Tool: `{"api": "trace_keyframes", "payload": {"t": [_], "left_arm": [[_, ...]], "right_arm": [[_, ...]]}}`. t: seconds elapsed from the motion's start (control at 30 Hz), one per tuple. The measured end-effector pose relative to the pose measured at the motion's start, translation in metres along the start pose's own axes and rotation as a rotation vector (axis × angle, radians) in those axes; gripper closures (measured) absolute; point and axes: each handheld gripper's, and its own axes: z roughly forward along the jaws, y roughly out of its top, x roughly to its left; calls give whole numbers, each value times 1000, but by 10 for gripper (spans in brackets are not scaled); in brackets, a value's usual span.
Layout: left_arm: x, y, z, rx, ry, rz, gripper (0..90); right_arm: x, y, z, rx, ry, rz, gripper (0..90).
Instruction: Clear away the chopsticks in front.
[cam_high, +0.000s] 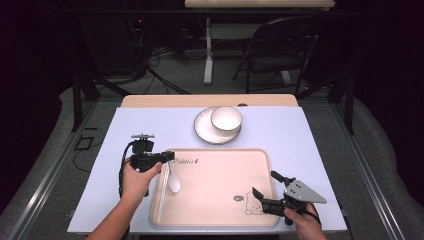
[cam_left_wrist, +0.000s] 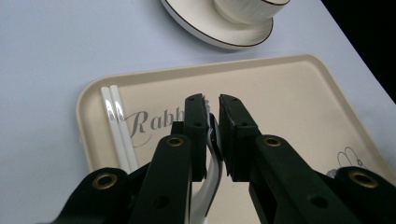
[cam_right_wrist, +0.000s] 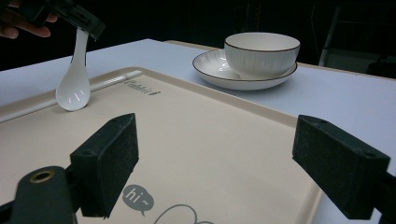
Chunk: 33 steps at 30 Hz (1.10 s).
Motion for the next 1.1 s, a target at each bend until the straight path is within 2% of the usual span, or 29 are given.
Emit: {"api": "trace_keyframes", "payload": {"t": [0.3,0.63,0.93,1.1], "left_arm": [[4,10,27,36,6,-18,805],[12,14,53,74,34,-33,781],[23,8,69,101,41,-64,767],[25,5,73,113,51,-58,757]], "right_arm": [[0,0,0,0,2,2,136],[0,0,0,1,4,4,136],[-1,0,0,1,3,5,136],[-1,0,0,2,4,6,136]]}}
